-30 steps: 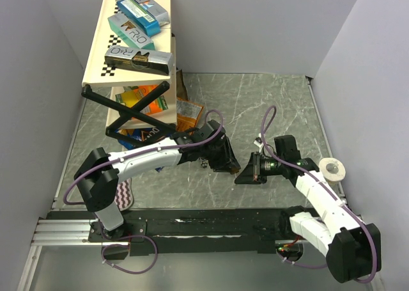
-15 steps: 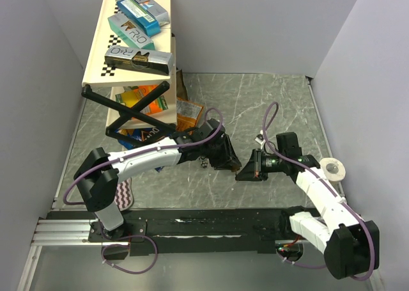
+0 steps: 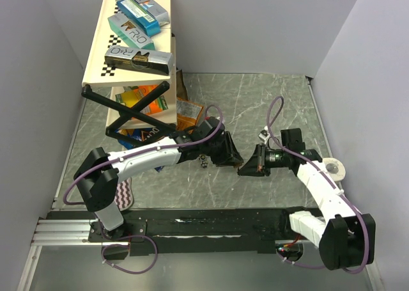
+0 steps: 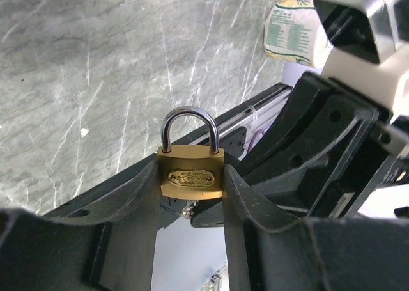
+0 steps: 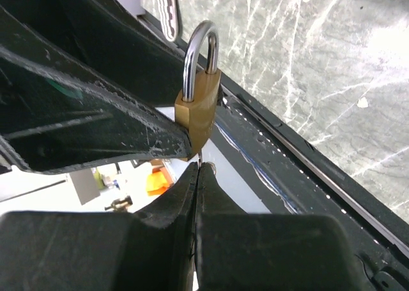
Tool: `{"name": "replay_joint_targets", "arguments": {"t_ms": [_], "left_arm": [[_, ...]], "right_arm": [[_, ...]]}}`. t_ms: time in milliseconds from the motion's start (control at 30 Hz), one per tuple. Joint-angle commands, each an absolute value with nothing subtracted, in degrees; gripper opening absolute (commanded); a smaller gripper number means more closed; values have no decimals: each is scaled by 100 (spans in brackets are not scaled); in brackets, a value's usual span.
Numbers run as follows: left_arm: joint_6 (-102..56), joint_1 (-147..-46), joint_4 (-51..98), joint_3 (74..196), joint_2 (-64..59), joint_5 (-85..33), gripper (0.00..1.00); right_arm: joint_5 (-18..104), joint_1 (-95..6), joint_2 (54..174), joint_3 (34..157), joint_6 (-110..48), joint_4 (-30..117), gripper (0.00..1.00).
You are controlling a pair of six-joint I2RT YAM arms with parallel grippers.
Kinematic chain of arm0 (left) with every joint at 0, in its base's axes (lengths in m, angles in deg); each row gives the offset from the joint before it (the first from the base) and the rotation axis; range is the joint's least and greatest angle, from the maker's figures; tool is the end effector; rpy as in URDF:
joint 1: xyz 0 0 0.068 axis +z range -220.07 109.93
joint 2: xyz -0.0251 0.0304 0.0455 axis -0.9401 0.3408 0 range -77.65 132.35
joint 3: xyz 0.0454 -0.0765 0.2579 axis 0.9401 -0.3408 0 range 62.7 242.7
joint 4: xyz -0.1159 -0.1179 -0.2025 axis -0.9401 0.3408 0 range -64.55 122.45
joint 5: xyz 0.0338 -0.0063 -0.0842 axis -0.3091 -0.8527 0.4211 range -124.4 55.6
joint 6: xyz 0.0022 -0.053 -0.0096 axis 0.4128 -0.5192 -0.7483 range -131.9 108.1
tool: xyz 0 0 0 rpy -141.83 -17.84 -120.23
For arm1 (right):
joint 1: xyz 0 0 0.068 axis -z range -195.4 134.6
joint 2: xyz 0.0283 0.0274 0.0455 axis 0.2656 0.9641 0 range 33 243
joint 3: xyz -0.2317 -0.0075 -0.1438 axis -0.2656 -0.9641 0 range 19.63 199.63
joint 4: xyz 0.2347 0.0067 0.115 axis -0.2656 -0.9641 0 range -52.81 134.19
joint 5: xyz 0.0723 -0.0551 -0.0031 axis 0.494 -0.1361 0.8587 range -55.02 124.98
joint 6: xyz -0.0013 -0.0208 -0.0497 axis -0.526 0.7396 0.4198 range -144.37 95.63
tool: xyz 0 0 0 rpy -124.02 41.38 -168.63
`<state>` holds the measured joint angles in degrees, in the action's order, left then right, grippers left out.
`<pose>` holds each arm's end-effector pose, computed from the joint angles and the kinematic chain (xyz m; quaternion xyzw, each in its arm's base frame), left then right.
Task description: Unlock with the key
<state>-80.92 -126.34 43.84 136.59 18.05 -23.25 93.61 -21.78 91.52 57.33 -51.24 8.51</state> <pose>0.2049 -0.3192 0.2706 -0.0595 0.9018 -0.4126 0.1142 0.1791 0.0506 0.2305 0.0097 0.8468 0.5211 0.1066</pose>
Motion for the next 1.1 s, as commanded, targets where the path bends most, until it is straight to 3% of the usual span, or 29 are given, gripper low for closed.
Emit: {"name": "replay_joint_targets", "arguments": {"t_ms": [0,300,700,1067], "left_arm": [[-7940,-12773,4390,13811,1569,-1902,1],[-7817,-12878,4373,14031,1657,-1876,1],[-7747,-12966,4303,14277,1841,-1586,1],[-7756,-12957,3697,13864,1472,-1499,1]], "right_arm": [[9369,-1927,9258,6208,-4942,1158,0],[9054,-1883,9119,6376,-4652,1298,0],[8517,-1883,8371,5813,-5451,3065,0],[8385,-1874,8301,5699,-5627,3197,0]]}}
